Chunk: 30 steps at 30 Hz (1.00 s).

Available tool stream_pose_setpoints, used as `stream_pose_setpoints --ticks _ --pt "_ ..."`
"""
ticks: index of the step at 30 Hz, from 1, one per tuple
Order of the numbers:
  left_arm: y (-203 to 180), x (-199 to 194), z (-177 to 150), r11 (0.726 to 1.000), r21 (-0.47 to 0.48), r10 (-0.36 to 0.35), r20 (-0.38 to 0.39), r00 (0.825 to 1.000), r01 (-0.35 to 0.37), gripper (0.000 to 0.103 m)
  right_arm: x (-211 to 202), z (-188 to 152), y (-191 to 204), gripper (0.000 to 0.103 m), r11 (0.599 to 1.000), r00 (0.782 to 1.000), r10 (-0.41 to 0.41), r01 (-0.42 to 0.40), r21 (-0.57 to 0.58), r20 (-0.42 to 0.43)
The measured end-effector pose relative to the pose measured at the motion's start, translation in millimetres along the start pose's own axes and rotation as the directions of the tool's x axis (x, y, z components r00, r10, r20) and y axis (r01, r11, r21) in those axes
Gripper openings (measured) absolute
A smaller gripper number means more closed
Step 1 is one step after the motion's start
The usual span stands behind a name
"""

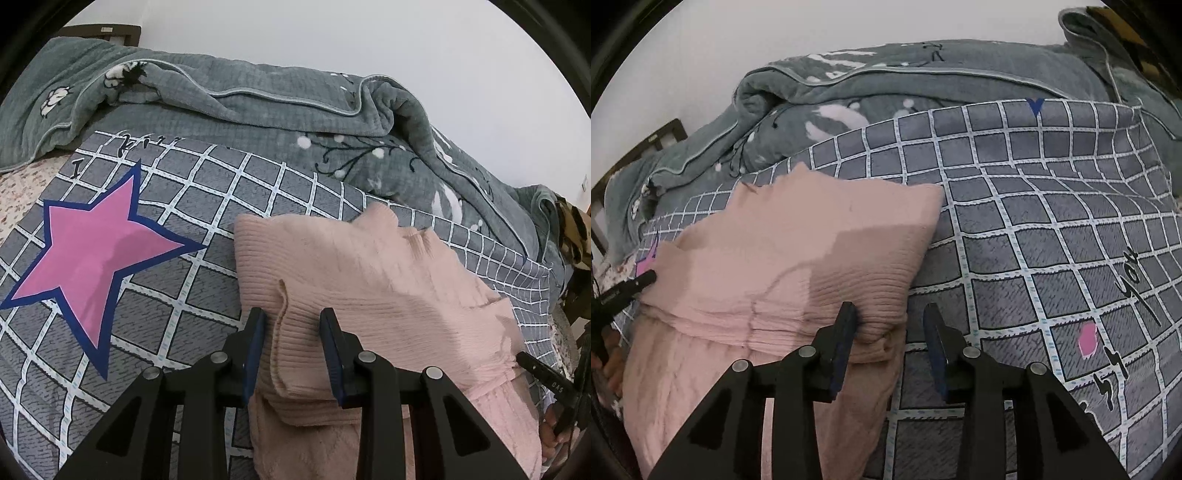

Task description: Fold small clothes

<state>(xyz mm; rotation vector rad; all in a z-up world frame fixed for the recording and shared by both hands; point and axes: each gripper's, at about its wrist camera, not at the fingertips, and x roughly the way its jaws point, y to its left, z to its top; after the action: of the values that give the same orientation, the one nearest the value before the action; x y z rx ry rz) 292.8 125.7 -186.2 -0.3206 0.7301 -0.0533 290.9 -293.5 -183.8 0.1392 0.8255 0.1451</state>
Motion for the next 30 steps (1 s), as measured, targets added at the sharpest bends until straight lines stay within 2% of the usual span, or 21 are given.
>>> stream_pose_setpoints --ticks 7,11,21,23,26,28,30 --pt "-4 -9 3 1.000 0.013 -0.014 0.063 0.998 0.013 0.007 -4 -1 2 0.036 1.000 1.000 -0.024 0.024 0.001 0.018" --pt "-7 -12 7 0.999 0.024 -0.033 0.096 0.995 0.030 0.007 -5 -2 2 0.036 1.000 0.999 -0.026 0.026 0.005 0.021" --pt "0 5 3 0.999 -0.011 0.037 0.004 0.999 -0.037 0.010 -6 -3 0 0.039 0.999 1.000 -0.024 0.024 0.023 0.017" --pt "-2 4 2 0.999 0.000 0.052 0.003 0.999 -0.052 0.014 -6 -3 -1 0.040 0.999 1.000 -0.023 0.022 0.026 0.016" --pt "-2 1 -1 0.998 0.006 0.058 -0.001 0.998 -0.058 0.032 -8 -4 -2 0.044 0.999 1.000 -0.022 0.021 0.036 0.018" --pt "-1 -2 -3 0.997 0.000 0.072 0.001 0.997 -0.072 0.059 -10 -5 -3 0.045 0.999 0.999 -0.025 0.024 0.044 0.021" --pt "2 -8 -5 0.998 -0.013 0.058 0.014 0.998 -0.058 0.060 -14 -6 -1 0.045 0.999 0.999 -0.028 0.027 0.037 0.030"
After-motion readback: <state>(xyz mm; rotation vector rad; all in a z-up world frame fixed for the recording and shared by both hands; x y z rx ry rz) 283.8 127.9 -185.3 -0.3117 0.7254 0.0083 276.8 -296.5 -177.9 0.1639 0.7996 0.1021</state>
